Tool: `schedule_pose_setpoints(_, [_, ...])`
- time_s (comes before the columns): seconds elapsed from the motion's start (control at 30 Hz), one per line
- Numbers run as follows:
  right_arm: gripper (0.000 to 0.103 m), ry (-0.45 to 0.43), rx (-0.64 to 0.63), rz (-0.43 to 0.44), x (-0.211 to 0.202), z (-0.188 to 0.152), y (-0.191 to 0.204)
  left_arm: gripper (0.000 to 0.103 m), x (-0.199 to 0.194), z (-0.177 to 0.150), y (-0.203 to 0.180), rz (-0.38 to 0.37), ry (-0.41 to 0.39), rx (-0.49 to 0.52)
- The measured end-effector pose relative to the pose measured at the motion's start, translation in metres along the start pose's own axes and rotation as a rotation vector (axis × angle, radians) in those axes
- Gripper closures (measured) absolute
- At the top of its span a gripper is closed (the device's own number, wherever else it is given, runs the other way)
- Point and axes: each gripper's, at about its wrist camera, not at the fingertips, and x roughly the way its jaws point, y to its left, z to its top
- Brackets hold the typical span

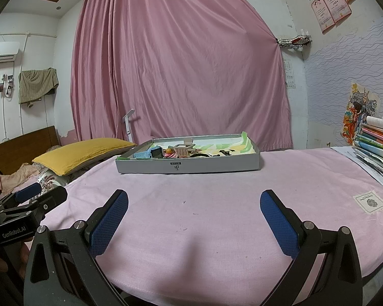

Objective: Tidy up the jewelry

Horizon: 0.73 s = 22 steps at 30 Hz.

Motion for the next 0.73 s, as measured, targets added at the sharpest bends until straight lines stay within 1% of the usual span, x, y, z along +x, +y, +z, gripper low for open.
schedule_pose_setpoints(0.13, [0.001, 0.0, 0.001, 0.0, -0.0003, -0.0003, -0.0001, 0.0, 0.0045, -0.003, 0.0017, -0.001, 0.029, -0.015])
schedule_pose_setpoints(0.47, [0.001, 0.008, 0.002, -0.001, 0.0001, -0.003, -0.0002, 0.0, 0.0077, -0.0066, -0.0004, 0.025, 0.038, -0.006])
schedule_pose_setpoints(0.73, [0.001, 0.017, 0.007, -0.002, 0.0008, -0.004, 0.0, 0.0, 0.0102, -0.0073, 0.0004, 0.031, 0.048, 0.001])
